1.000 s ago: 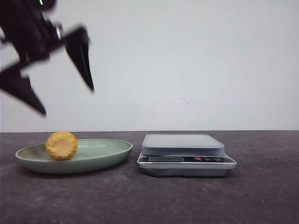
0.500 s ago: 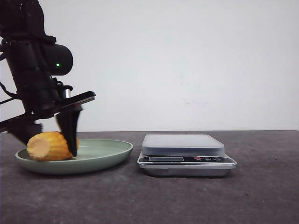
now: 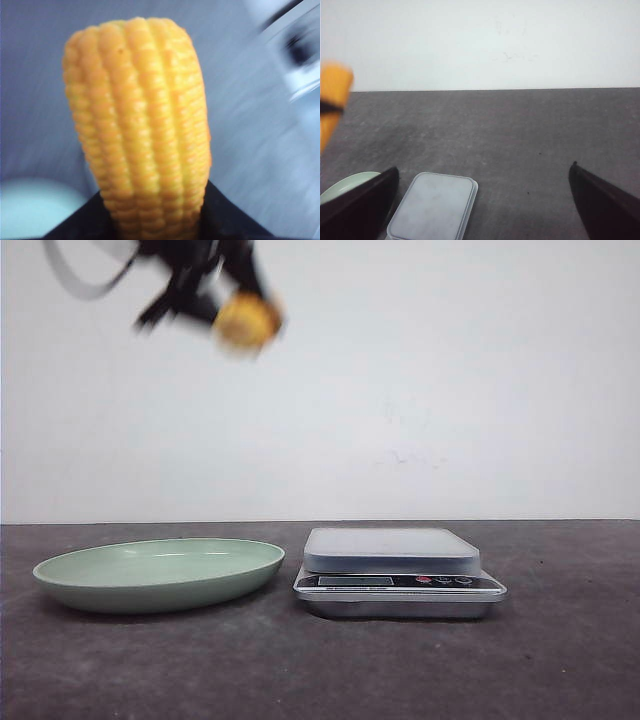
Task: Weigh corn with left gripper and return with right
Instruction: 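Lift the corn with the left gripper and carry it over the scale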
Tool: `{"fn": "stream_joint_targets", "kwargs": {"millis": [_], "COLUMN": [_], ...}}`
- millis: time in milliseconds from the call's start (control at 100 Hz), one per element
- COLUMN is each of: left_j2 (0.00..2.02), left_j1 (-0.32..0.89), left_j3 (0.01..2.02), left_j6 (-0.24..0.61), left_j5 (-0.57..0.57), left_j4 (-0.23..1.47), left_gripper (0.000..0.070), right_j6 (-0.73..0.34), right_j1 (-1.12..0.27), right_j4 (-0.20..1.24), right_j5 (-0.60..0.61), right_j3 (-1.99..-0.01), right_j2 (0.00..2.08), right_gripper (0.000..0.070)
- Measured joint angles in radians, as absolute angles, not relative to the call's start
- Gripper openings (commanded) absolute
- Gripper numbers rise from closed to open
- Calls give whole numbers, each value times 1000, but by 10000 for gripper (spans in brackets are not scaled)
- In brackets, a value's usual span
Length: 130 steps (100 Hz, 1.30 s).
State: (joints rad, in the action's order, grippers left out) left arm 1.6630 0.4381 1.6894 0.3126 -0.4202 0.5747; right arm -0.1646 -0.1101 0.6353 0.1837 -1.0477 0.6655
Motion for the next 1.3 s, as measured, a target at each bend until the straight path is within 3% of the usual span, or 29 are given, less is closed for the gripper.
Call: {"fn": "stream_joint_targets", "kwargs": {"millis": [230,500,730,900,1090,1240,1300], "left_j2": [1708,1877,2053,2109,2130,2134,2134], "left_j1": [510,606,622,641,659,659,661], "left_j3": [1710,1710,1709,1702,1703,1710,1712], "left_j6": [386,461,568,595,603,622,625], "left_j5": [-410,-380,-386,-386,-387,-380,-365], "left_j4": [429,447,520,544,540,553,556], "left_gripper": [3,3,3,6,190,200,251], "right_j6": [-165,-165,-165,-165,-165,-165,-165], "right_j1": [-110,-110,-110,-110,-111,-117,-118], "right_j4": [635,635,648,651,680,702,707], "right_j5": [184,184,184,184,184,184,184], "right_j3": [-1048,-1048,-1048,-1048,-1048,-1048,-1048], "right_j2": [665,670,681,682,681,681,681], "right_gripper": [700,700,700,700,700,700,700]}}
